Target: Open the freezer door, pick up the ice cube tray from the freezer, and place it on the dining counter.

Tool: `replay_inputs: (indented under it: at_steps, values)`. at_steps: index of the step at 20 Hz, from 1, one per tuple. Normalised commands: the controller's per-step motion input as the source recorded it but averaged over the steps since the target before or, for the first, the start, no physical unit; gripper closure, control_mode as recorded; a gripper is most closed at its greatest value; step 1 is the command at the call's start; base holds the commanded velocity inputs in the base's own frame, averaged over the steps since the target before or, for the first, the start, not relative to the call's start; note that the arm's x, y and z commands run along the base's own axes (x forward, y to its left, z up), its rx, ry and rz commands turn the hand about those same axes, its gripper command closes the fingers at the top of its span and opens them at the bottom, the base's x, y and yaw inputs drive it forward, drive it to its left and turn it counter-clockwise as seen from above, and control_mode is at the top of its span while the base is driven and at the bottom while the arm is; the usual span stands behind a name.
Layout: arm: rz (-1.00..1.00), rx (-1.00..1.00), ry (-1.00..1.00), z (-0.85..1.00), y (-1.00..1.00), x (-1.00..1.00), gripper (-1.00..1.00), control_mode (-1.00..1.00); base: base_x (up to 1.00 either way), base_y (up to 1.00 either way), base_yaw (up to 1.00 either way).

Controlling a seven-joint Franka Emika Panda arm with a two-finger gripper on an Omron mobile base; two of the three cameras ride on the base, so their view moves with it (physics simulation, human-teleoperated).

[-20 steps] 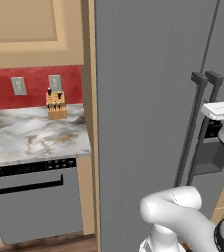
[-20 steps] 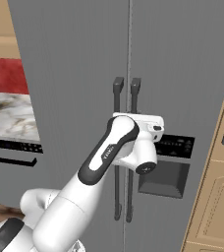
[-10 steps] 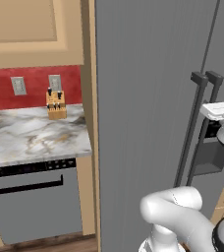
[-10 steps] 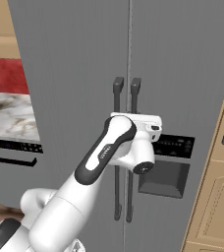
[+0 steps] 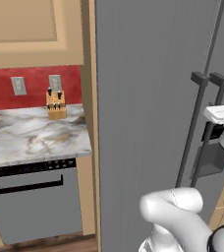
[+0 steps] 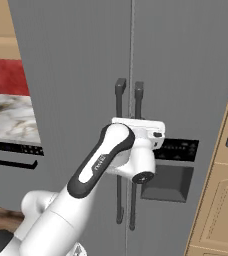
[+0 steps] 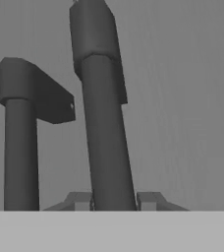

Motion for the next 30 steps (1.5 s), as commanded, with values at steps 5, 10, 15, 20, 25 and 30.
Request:
replay_inputs:
  at_steps: [5, 10, 15, 20, 25, 30]
  values:
    - [-0.07, 0.0, 0.0, 0.07, -0.13, -0.36, 1.0, -1.0, 0.0, 0.0, 0.0]
    - [-0.08, 0.0, 0.0, 0.06, -0.13, -0.32, 1.0, -1.0, 0.0, 0.0, 0.0]
    - [-0.09, 0.0, 0.0, 0.06, -0.11, -0.27, 1.0, -1.0, 0.0, 0.0, 0.0]
    - [-0.09, 0.0, 0.01, 0.06, -0.12, -0.23, 1.0, -1.0, 0.0, 0.0, 0.0]
    - [-0.09, 0.0, 0.01, 0.07, -0.16, -0.24, 1.0, -1.0, 0.0, 0.0, 0.0]
    - [-0.1, 0.0, 0.03, 0.07, -0.18, -0.28, 1.0, -1.0, 0.0, 0.0, 0.0]
